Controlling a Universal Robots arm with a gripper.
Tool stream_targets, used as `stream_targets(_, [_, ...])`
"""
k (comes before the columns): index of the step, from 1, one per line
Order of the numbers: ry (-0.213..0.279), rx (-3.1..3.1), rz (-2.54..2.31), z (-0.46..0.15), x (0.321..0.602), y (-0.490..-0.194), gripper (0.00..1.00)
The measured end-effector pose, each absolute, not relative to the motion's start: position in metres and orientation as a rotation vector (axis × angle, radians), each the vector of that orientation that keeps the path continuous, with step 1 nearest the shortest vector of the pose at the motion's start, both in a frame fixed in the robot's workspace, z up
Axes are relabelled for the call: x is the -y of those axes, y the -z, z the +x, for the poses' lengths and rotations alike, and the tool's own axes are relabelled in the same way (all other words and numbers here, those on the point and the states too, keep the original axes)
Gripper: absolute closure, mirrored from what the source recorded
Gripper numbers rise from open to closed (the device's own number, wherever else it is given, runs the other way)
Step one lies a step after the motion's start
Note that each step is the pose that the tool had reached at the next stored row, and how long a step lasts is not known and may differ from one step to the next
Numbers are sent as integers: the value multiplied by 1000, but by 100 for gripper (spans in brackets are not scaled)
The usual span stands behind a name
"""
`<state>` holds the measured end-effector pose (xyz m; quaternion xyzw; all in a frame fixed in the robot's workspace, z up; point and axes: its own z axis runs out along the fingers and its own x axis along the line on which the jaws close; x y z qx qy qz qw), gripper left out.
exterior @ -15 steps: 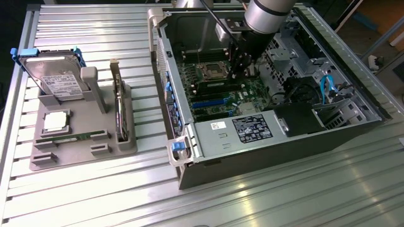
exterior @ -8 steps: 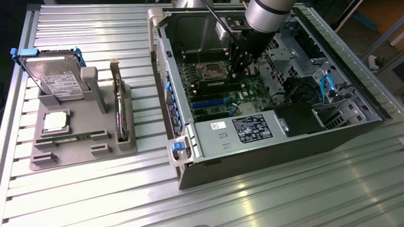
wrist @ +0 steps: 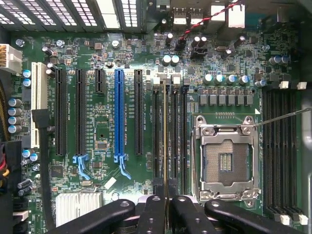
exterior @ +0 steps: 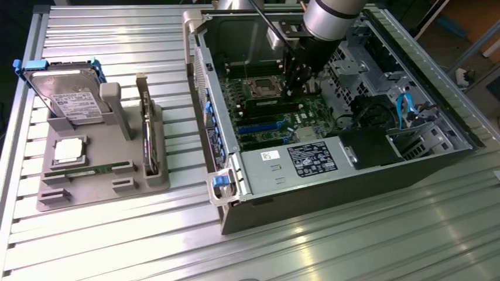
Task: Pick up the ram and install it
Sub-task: 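Insert the ram into the slot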
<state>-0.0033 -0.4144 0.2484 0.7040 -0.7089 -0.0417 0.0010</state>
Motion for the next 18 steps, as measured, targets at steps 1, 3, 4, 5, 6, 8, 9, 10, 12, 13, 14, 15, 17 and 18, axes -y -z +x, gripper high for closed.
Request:
stream_targets(1, [127, 2224, 2209, -3, 414, -248, 88])
stream_targets(3, [118, 2221, 2205, -3, 414, -249, 88])
stream_targets(4, [116, 2220, 2204, -3, 414, -249, 88])
stream_targets(5, [114, 2219, 2203, -3, 414, -249, 88])
stream_targets(6, [113, 2219, 2202, -3, 414, -249, 88])
stream_targets(8, [112, 2219, 2202, -3, 414, -249, 88])
stream_targets(9, [112, 2219, 2202, -3, 414, -249, 88])
stream_targets(10, [112, 2218, 2202, -3, 414, -249, 88])
stream_targets(12, [111, 2218, 2202, -3, 414, -249, 88])
stream_targets(13, [111, 2218, 2202, -3, 414, -249, 88])
stream_targets(14, [111, 2218, 2202, -3, 414, -248, 88])
stream_targets(15, [111, 2218, 2202, -3, 414, -248, 88])
stream_targets(17, [111, 2218, 2201, -3, 414, -247, 88])
stream_targets(18, [110, 2218, 2201, -3, 414, -246, 88])
